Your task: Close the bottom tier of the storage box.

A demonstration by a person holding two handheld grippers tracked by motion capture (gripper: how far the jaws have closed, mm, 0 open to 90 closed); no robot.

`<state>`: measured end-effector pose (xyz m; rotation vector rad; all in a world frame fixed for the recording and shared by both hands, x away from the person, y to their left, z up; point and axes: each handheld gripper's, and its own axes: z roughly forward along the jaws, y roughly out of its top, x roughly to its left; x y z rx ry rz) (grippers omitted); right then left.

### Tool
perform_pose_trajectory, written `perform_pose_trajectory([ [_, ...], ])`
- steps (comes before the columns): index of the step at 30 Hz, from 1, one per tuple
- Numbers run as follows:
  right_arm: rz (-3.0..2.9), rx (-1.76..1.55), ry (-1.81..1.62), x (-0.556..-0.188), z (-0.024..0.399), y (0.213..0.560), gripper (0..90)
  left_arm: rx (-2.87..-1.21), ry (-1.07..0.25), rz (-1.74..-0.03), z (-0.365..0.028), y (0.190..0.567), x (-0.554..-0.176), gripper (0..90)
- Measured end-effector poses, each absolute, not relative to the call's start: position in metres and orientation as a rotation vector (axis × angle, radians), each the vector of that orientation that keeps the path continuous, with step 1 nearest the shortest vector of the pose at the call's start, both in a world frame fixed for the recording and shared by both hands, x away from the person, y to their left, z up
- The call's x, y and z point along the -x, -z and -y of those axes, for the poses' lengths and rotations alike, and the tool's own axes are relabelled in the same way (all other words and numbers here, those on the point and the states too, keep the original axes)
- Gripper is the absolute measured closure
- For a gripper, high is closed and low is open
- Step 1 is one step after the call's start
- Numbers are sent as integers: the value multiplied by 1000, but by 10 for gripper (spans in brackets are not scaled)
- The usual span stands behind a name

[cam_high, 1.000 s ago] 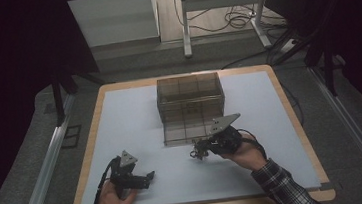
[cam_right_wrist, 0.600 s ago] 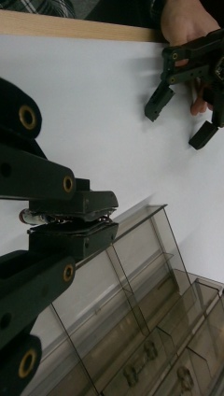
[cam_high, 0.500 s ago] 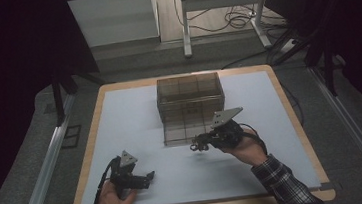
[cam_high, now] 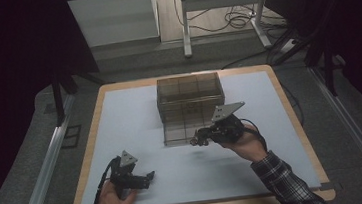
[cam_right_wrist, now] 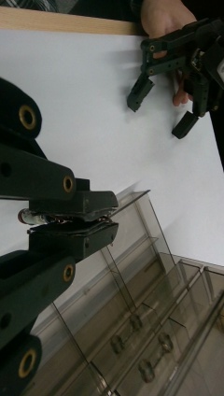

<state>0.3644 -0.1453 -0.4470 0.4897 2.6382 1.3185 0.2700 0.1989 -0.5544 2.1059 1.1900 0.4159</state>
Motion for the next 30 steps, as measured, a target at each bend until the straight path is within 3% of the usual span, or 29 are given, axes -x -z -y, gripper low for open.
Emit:
perform_pose_trajectory([
  [30,-2549,-563,-1284,-394,129,442,829,-2109,-414,-1191,-199,554,-270,0],
])
